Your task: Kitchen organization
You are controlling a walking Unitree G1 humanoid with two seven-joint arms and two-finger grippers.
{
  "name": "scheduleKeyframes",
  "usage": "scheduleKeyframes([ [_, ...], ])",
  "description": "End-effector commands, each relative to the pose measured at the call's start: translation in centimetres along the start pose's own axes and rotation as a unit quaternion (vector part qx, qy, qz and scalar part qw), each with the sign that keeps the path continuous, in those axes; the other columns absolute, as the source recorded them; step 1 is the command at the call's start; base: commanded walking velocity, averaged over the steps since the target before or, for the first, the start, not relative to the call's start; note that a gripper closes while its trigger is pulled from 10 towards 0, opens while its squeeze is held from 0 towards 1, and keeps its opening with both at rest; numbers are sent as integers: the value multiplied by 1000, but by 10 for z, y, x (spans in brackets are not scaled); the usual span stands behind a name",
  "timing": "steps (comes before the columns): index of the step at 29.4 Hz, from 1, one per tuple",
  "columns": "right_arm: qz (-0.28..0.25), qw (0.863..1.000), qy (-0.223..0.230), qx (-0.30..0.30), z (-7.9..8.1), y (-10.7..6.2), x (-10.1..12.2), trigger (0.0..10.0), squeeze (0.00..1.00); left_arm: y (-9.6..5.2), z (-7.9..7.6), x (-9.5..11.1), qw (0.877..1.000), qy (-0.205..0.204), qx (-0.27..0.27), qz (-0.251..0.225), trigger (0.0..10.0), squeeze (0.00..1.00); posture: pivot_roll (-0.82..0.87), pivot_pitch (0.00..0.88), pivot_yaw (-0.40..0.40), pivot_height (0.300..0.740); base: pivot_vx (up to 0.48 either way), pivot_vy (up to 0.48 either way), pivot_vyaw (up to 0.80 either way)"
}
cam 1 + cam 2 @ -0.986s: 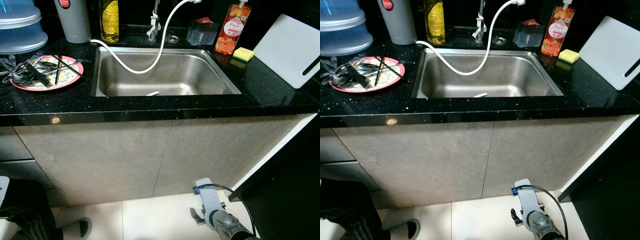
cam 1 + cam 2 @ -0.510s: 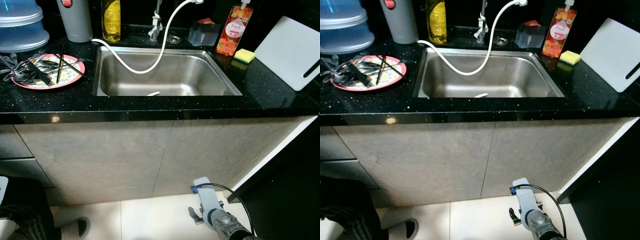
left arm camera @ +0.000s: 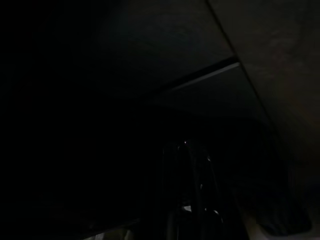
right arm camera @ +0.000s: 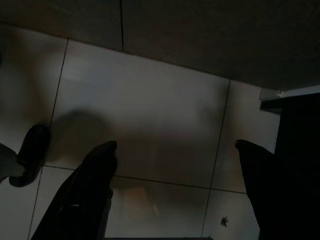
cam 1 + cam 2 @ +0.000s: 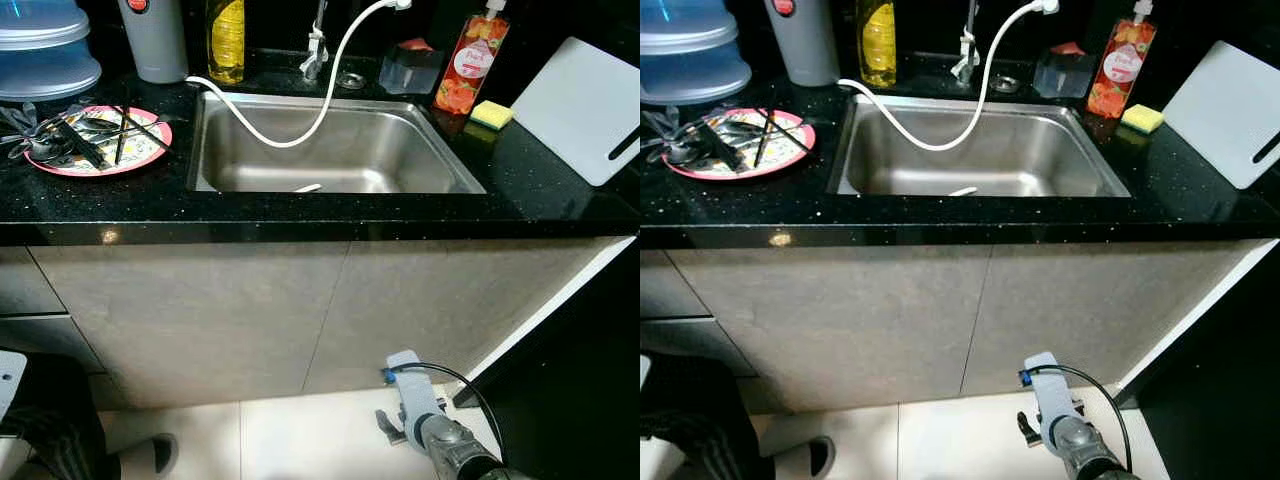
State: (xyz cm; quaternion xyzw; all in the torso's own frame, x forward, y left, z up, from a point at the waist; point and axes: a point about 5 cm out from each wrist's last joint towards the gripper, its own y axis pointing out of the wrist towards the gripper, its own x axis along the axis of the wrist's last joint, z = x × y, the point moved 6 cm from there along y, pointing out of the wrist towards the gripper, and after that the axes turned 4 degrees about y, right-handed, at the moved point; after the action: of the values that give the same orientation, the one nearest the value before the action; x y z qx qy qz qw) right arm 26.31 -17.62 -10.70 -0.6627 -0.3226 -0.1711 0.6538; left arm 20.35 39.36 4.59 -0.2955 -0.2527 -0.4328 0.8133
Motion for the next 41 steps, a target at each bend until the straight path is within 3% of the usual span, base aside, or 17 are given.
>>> scheduleKeyframes([
  [1,6,1000,12,-5,-1,0,-3,10000,0,2,-4,2,999,22,-32,-7,10000,0,323,0,-78,740,0,0,0],
  [6,4,1000,8,1,3,0,-2,10000,0,5,-16,5,997,18,-79,-11,10000,0,321,0,-69,740,0,0,0],
  [22,7,1000,6,0,2,0,-3,10000,0,10,-23,14,995,20,-94,-24,10000,0,334,0,-86,740,0,0,0],
  [27,5,1000,1,5,5,1,0,10000,0,5,-27,17,995,11,-95,-31,10000,0,339,0,-84,740,0,0,0],
  [30,2,1000,5,2,4,1,3,10000,0,0,-23,12,996,-7,-84,-26,10000,0,340,0,-82,740,0,0,0],
  [37,3,1000,3,1,0,1,1,10000,0,-26,-9,-4,998,-50,-30,-16,10000,0,341,0,-84,740,0,0,0],
  [41,6,1000,0,1,0,0,-1,10000,0,-29,-5,-5,998,-54,-15,-18,10000,0,341,0,-91,740,0,0,0],
])
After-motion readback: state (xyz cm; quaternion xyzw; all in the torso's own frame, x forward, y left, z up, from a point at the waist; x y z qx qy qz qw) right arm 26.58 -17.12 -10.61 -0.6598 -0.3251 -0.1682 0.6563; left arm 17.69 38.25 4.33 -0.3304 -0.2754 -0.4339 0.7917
